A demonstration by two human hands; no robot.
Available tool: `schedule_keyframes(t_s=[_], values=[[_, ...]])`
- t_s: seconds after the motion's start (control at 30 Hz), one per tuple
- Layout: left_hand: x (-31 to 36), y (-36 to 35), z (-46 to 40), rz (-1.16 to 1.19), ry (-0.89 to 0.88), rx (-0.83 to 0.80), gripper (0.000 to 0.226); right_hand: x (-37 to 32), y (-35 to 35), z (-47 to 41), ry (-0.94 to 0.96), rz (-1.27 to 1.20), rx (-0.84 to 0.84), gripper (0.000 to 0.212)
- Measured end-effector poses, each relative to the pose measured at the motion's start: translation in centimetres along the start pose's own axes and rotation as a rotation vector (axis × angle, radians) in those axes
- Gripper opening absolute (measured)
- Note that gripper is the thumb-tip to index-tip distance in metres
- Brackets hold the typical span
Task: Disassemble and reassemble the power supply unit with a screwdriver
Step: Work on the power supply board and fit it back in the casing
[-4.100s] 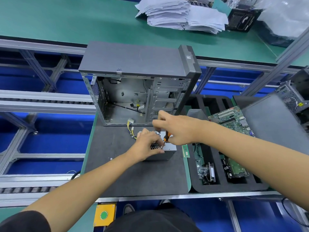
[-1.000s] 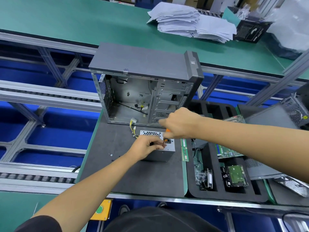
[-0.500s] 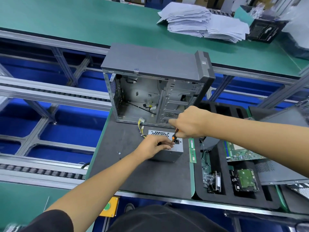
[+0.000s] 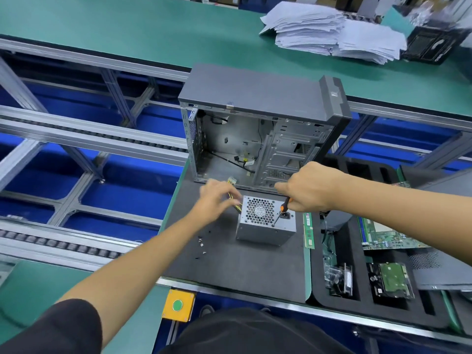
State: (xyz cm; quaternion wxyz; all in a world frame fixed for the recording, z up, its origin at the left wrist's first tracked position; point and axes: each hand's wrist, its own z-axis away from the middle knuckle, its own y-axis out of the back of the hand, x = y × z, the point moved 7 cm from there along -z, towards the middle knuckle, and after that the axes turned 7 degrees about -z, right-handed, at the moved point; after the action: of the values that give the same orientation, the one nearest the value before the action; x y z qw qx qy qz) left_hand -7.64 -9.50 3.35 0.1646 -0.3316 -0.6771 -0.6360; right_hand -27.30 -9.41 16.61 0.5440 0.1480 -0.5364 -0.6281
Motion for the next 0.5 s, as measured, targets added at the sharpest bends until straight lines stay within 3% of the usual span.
schedule_keyframes(t_s=[0.1, 0.2, 0.33, 0.5], values=[[-6.6, 1.3, 2.7, -0.338, 0.17, -0.2, 0.02, -0.3, 0.6, 0.3, 0.043, -0.001, 0.039, 0.045], [-9.6, 0.4, 5.4, -0.405, 0.233, -0.398, 0.025, -0.9, 0.9, 0.3, 0.119, -0.006, 0.012, 0.042], [-9.8, -0.9, 6.5, -0.469, 0.178, -0.458, 0.025, -0.8, 0.9, 0.1, 0.106, -0.008, -0.019, 0.02], [-9.9, -1.6, 6.0, -0.5, 0.142, -0.471, 0.02, -1.8, 0.5, -0.4, 0.027, 0.015, -0.008, 0.024]])
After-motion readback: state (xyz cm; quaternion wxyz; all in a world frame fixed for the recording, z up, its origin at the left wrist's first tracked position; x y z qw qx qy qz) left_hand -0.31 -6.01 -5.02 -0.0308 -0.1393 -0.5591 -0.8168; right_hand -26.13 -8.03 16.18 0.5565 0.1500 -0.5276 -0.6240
